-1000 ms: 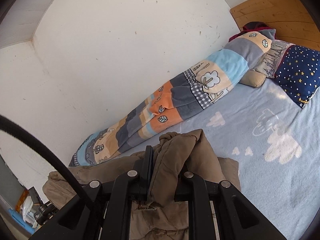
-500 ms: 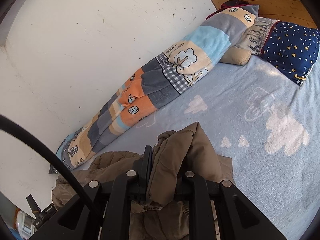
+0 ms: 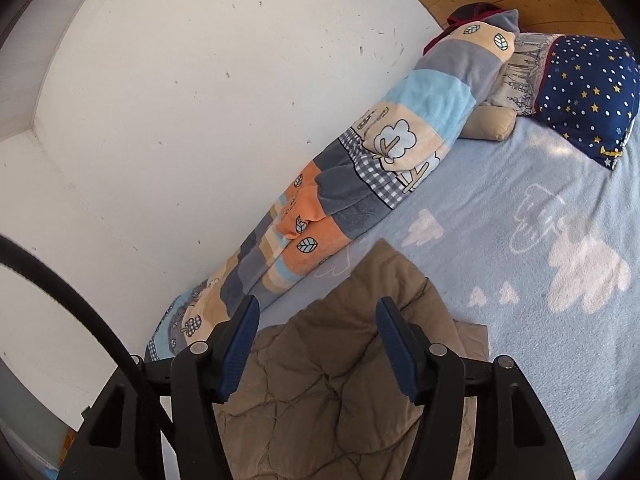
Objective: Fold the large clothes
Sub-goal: 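Press the folded jacket flat with both open grippers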
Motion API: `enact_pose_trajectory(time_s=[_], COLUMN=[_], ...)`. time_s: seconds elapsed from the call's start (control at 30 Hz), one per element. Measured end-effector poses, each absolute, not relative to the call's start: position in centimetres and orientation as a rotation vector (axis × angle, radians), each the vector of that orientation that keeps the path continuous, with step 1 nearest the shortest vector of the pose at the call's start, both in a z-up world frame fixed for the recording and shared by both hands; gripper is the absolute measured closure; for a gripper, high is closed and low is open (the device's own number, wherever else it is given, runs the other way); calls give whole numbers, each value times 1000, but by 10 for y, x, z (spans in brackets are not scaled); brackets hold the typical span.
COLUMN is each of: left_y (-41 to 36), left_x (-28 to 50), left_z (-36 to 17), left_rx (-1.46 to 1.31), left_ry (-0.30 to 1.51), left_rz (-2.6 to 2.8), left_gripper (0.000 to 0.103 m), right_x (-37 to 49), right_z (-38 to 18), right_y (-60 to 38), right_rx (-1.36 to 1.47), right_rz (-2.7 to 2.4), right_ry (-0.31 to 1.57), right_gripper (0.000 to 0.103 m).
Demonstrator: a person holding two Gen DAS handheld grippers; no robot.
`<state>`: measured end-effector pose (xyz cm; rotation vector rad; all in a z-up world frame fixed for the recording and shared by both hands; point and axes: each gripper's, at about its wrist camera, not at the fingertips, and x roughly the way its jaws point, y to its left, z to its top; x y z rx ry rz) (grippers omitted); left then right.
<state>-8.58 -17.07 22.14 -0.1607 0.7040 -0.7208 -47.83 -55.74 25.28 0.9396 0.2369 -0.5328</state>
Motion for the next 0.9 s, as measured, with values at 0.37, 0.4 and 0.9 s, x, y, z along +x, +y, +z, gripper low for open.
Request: enact_pose_trajectory(time_s=[0.37,0.4,0.9], left_y=[-277,-279,-279], left_x=[-183,-180,-146], left_z=[167,159,117], left_rx=[401,404,376], left_ry=[734,761,944], left_rz=[-891,-883,-846], left_gripper=[25,25,23], right_x=[-354,-348,-326], right_z=[215,208,139], right_y=[-451,-448,-463], right_rx=[552,532,552], right_rz=[-385,-394,-421], right_ry=[693,725,911], right_gripper=[62,62,62])
